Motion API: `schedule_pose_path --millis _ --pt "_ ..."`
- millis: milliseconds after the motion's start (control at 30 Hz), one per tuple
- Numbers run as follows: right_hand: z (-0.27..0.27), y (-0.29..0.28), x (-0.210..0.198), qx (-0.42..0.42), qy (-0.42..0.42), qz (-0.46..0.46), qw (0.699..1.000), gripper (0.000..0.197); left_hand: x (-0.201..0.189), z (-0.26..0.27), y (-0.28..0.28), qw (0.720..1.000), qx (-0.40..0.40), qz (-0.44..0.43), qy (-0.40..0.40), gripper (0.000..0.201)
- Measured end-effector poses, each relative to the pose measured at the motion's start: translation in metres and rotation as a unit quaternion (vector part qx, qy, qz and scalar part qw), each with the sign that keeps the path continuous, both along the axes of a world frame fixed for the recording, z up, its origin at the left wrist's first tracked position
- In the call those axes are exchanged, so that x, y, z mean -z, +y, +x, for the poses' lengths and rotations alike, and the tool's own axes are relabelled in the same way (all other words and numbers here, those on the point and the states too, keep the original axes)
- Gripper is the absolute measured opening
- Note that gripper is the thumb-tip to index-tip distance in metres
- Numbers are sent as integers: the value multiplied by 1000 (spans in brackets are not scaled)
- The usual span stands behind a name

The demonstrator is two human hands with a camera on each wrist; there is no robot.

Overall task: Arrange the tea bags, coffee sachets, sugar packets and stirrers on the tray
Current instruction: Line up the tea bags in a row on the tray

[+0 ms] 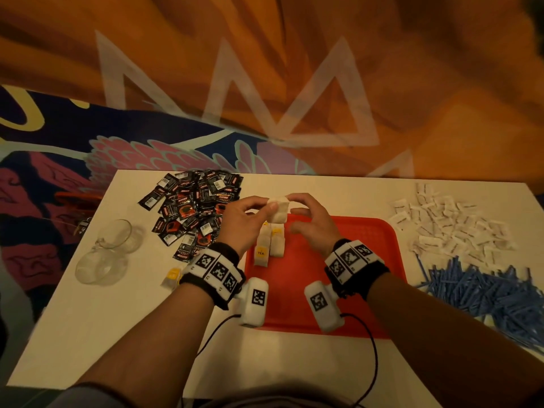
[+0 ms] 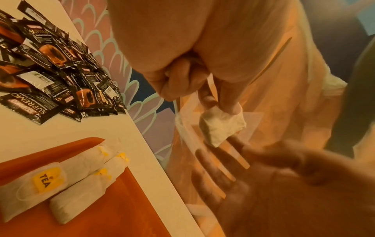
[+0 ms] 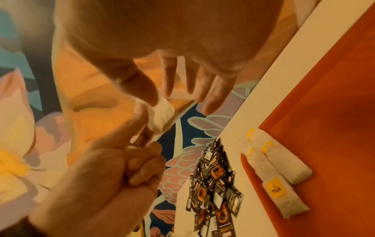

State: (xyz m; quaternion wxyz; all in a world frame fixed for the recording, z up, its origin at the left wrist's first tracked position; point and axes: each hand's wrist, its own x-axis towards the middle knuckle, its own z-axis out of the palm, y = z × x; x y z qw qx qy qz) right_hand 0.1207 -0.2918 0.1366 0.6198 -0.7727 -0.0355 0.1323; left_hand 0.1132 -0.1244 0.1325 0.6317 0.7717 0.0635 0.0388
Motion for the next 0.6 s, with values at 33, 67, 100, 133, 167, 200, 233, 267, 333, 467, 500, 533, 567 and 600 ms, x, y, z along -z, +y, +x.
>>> schedule_pose_path --millis 33,67,100,133,167,200,233,267,333,467,500,533,567,600 --pt "0 1 -1 -10 -3 31 999 44 0 -1 0 1000 5 -1 -1 9" --pt "0 4 -2 -16 -15 40 999 38 -1 -2 -1 1000 8 -8 -2 9" --pt "0 6 -2 -16 -28 31 999 30 -1 -2 -2 1000 6 -19 2 10" --pt "1 8 -3 -11 -35 13 999 19 -1 -2 -2 999 -4 -38 11 11" --pt "2 10 -3 -5 -32 -3 999 11 0 -2 -3 998 -18 -62 25 11" --pt "2 11 -3 0 -23 -12 1000 8 0 -2 -2 996 -30 -82 37 10" --pt "3 12 -1 4 -15 -18 1000 8 0 -3 -1 994 -37 -94 44 8" --pt "3 12 0 6 -10 -22 1000 8 0 -3 1 993 -38 -99 46 7" --pt "4 13 2 10 -11 -40 999 4 -1 -4 3 994 -20 -92 48 8" --pt "4 13 3 1 5 -51 999 3 -6 -3 5 998 31 -28 52 12" --pt "4 13 4 -3 8 -55 998 5 -6 -2 6 998 30 -21 50 10" --pt "4 13 6 -7 13 -59 998 7 -7 0 6 998 18 -26 52 11" --pt "4 12 8 -11 20 -65 998 6 -8 2 7 997 -6 -40 59 12" --pt "4 11 10 -15 26 -69 997 4 -7 4 10 995 -36 -58 70 14"
